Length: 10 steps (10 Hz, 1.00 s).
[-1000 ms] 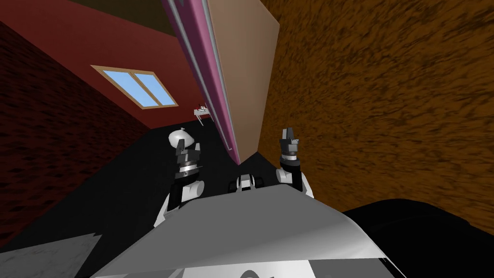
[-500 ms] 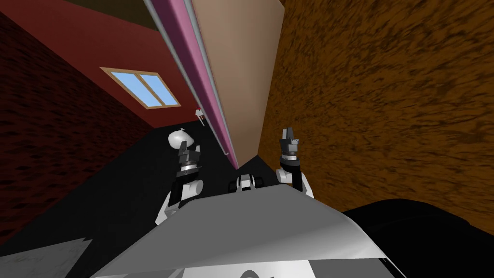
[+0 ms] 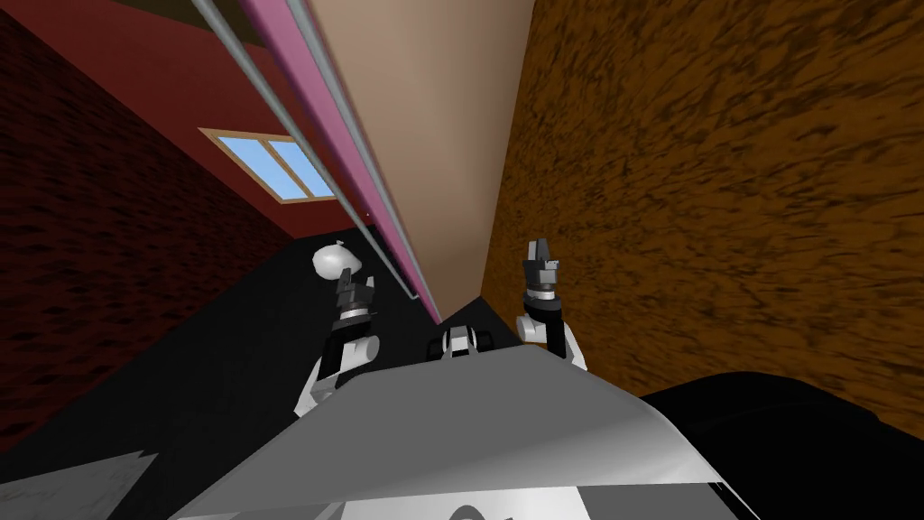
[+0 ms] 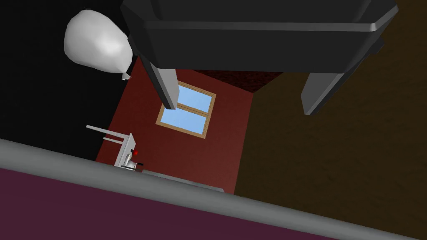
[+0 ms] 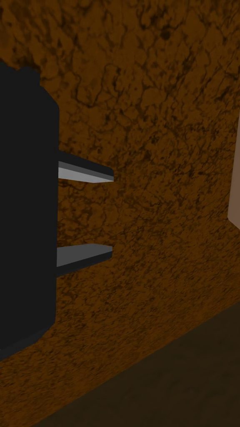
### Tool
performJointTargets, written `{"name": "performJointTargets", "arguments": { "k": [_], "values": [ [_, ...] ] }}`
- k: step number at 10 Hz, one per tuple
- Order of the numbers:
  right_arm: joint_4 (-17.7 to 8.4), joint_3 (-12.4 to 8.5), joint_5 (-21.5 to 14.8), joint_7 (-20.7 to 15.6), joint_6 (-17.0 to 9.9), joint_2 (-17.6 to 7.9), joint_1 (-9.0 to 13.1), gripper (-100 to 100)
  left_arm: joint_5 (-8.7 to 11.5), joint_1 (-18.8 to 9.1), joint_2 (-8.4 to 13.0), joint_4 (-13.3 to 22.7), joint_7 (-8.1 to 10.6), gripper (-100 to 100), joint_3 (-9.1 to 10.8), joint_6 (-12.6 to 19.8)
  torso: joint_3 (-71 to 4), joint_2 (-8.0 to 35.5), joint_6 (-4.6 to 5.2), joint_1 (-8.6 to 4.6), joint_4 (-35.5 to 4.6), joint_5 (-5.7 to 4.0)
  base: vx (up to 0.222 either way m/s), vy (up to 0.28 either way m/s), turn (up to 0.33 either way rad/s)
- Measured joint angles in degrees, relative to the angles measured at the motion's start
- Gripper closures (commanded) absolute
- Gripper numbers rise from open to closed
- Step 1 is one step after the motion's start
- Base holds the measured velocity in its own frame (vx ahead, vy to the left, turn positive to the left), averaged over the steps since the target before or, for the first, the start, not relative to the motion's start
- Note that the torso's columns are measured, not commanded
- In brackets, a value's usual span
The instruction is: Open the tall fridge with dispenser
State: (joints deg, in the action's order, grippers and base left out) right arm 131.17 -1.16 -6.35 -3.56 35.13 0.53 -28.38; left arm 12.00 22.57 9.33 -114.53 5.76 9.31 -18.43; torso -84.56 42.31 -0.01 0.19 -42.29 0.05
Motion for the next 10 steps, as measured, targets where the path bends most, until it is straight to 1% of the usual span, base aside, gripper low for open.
{"name": "performJointTargets", "arguments": {
  "k": [2, 3, 5, 6, 8, 10],
  "values": [
    [0.0, 0.0, 0.0, 0.0, 0.0, 0.0, 0.0, 0, 0.4, -0.6, -0.9, 2.3, -0.09, -100, 0.45, 0.0, 0.0, 0.0, 0.01, -0.21, 0.0, -0.05, 0.14, -0.13, 0.066],
    [0.0, 0.0, 0.0, 0.0, 0.0, 0.0, 0.0, 0, 0.7, -1.0, -1.3, 3.0, -0.07, -100, 0.95, 0.6, 0.0, 0.0, 0.01, -0.28, 0.0, -0.08, 0.155, -0.166, 0.087],
    [0.0, 0.0, 0.0, 0.0, 0.0, 0.0, 0.0, 0, 1.6, -1.5, -3.5, 4.7, 0.09, -100, 2.01, 1.8, -0.1, -0.1, 0.01, -0.3, 0.0, -0.08, 0.145, -0.16, 0.1],
    [0.0, 0.0, 0.0, 0.0, 0.0, 0.0, 0.0, 0, 1.9, -1.8, -4.6, 5.6, 0.15, -100, 2.71, 1.7, -0.2, -0.3, 0.43, -0.16, 0.2, 0.06, 0.07, -0.085, 0.036],
    [0.0, 0.0, 0.0, 0.0, 0.0, 0.0, 0.0, 0, 2.2, -2.1, -7.8, 6.3, 0.06, -100, 3.15, 2.2, -0.3, -0.6, 0.47, -0.04, 0.2, 0.13, 0.046, -0.04, 0.004],
    [0.0, 0.0, 0.0, 0.0, 0.0, 0.0, 0.0, 0, 2.3, -2.0, -10.6, 6.8, 0.22, -100, 3.13, 2.0, -0.4, -0.7, 0.39, -0.05, 0.3, 0.14, 0.019, -0.014, 0.02]
  ]
}}
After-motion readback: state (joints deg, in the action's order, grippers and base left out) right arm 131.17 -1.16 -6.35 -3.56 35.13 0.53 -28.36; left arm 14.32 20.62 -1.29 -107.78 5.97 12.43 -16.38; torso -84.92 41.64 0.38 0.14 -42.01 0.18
